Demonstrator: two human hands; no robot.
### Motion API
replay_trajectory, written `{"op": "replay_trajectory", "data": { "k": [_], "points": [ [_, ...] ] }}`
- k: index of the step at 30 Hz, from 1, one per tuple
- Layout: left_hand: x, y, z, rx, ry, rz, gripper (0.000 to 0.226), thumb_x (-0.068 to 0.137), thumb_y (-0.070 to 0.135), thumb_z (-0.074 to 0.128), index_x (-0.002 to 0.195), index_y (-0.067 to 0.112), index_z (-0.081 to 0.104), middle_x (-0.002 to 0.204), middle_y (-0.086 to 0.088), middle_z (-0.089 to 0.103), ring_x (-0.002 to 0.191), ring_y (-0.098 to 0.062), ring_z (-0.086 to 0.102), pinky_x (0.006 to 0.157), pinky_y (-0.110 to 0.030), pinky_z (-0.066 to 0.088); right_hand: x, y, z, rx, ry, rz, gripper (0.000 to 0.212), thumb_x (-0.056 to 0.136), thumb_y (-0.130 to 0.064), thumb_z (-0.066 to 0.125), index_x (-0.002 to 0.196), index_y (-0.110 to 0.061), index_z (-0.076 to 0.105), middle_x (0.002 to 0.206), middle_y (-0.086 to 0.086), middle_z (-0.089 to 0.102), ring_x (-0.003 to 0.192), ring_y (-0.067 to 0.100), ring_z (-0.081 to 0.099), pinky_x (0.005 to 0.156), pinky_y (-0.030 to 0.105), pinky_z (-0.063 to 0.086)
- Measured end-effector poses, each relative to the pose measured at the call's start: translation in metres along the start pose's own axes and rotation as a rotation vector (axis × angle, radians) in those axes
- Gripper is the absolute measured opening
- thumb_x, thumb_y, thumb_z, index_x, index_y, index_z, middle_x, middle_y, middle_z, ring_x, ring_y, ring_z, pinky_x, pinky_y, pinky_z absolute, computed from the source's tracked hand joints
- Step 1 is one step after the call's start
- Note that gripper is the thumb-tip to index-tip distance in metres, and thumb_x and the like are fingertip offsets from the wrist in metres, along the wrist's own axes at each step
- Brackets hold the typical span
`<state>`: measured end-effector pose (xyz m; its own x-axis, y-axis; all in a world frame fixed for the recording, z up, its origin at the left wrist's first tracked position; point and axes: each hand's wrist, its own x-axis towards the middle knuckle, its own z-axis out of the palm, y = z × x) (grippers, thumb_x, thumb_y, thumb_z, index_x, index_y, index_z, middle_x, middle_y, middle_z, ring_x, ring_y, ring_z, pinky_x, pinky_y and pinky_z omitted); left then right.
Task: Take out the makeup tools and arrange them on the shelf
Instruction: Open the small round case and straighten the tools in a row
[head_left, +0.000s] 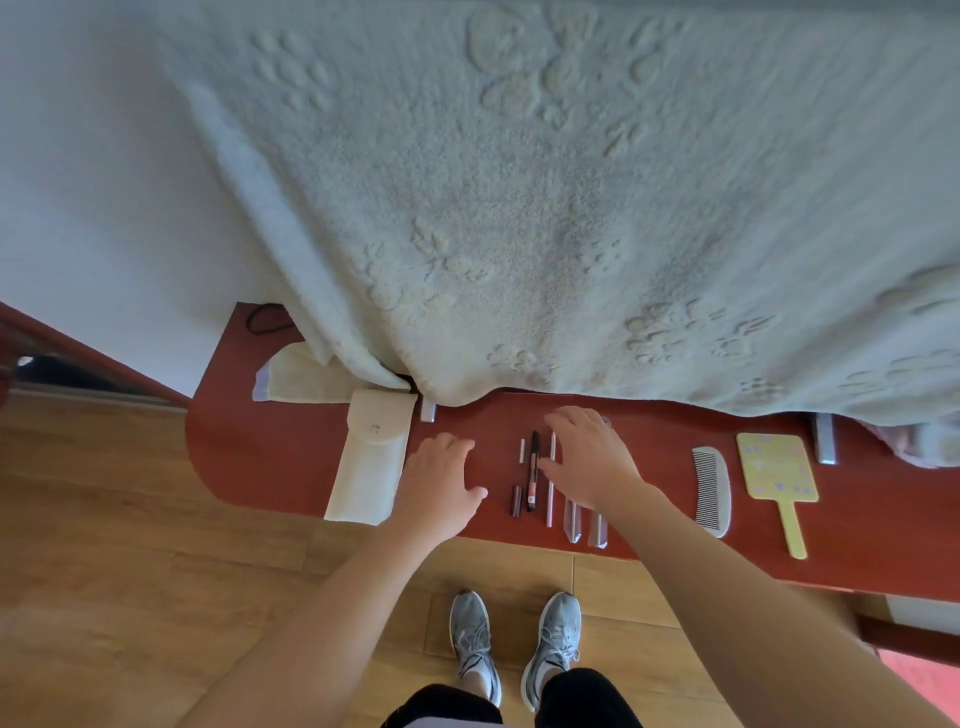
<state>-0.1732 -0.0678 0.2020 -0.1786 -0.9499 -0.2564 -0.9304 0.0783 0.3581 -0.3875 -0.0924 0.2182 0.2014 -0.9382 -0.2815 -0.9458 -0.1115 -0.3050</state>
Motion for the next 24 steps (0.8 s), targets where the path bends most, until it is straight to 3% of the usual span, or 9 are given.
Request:
{"op": "replay_trajectory", "data": {
  "k": [4,13,19,24],
  "points": [
    [-0.002,-0.007,-0.013,0.028,0.025,-0.122,0.069,0.089,0.045,0.065,0.146,0.016,0.040,0.144,-0.002,0.045,0.131,-0.022,0.044,0.106,-0.036,0.042,-0.016,0.008,-0.011,-0.014,-0.027,0.053,0.061,0.090,-0.037,0.057,0.144,-0.018,0.036,0.147,0.000,0.039,0.135,0.022,0.033,0.110,0.037,0.033],
    [-0.004,-0.037,-0.027,0.139,0.097,-0.342,0.062,0.085,0.052,0.067,0.129,0.012,0.049,0.125,-0.007,0.055,0.114,-0.025,0.054,0.091,-0.036,0.047,-0.048,0.038,-0.015,-0.027,-0.092,0.159,0.069,0.092,-0.040,0.057,0.149,-0.017,0.026,0.153,0.000,0.032,0.140,0.021,0.027,0.112,0.038,0.033],
    [0.001,-0.059,-0.027,0.145,0.103,-0.515,0.071,0.079,0.060,0.069,0.127,0.011,0.050,0.121,-0.010,0.056,0.113,-0.029,0.053,0.093,-0.038,0.046,-0.054,0.052,-0.008,-0.056,-0.124,0.201,0.067,0.095,-0.036,0.055,0.149,-0.013,0.024,0.154,0.005,0.029,0.140,0.025,0.027,0.113,0.037,0.030],
    [0.001,-0.067,-0.018,0.163,0.051,-0.560,0.079,0.075,0.065,0.069,0.128,0.010,0.047,0.120,-0.012,0.057,0.113,-0.030,0.054,0.092,-0.038,0.046,-0.053,0.058,0.001,-0.063,-0.142,0.222,0.071,0.094,-0.036,0.058,0.151,-0.013,0.023,0.155,0.004,0.026,0.142,0.025,0.025,0.113,0.037,0.030]
  ]
}}
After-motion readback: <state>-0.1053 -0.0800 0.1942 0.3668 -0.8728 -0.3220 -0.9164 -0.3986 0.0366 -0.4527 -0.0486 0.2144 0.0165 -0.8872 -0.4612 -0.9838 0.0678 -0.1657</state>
